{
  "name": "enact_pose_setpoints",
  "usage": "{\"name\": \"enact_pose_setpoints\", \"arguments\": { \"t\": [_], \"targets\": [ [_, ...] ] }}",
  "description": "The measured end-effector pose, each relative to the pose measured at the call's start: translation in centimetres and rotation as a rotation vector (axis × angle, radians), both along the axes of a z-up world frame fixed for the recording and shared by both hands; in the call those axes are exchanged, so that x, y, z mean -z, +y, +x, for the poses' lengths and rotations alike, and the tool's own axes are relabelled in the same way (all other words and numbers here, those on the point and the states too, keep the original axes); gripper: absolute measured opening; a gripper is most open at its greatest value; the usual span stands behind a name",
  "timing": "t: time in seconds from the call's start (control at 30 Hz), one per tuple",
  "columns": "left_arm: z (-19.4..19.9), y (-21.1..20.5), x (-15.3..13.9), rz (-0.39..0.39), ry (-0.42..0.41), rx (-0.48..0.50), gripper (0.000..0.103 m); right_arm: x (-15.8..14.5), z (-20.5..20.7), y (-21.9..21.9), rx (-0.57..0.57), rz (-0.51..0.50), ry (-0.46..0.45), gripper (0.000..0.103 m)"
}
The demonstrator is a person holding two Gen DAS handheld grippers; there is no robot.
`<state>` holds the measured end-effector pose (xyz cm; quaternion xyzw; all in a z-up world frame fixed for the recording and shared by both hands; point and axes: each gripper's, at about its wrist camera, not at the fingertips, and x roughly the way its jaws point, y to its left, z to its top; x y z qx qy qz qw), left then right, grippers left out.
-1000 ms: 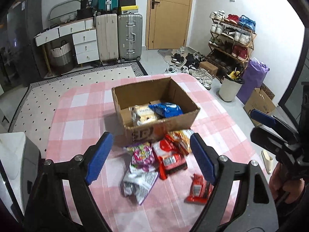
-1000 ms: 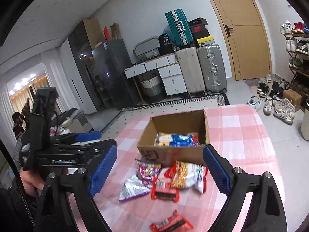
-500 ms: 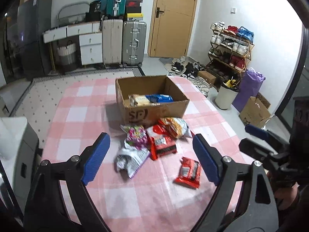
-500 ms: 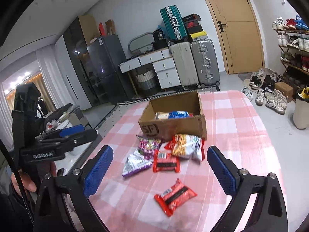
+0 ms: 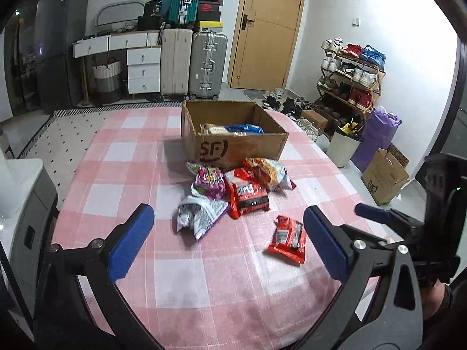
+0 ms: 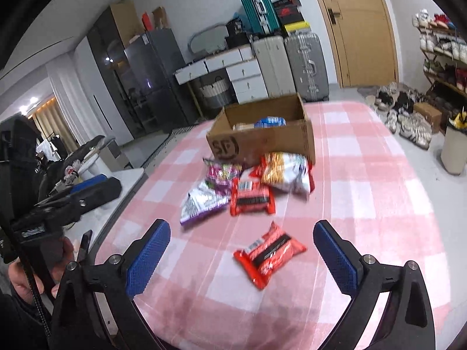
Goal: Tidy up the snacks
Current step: 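Withdraw both tools from the box back toward the snack pile, then grasp the red wafer pack with the right tool and lift it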
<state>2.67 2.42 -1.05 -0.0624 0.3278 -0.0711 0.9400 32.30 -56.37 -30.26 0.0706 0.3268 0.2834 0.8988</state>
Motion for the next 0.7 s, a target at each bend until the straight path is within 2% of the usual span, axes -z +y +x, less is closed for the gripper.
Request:
{"name": "enact_pose_setpoints", "arguments": {
  "t": [0.4, 0.7],
  "targets": [
    [0.7, 0.8, 4.9, -0.022, 0.048, -0.007, 0.102, 6.3, 3.3, 1.8, 0.007, -0.035, 0.158, 0.1],
    [2.9, 1.9, 8.9, -0.047, 0.124, -0.001, 0.102, 8.2, 6.1, 3.6, 0.023, -0.058, 0.189, 0.1]
  ]
}}
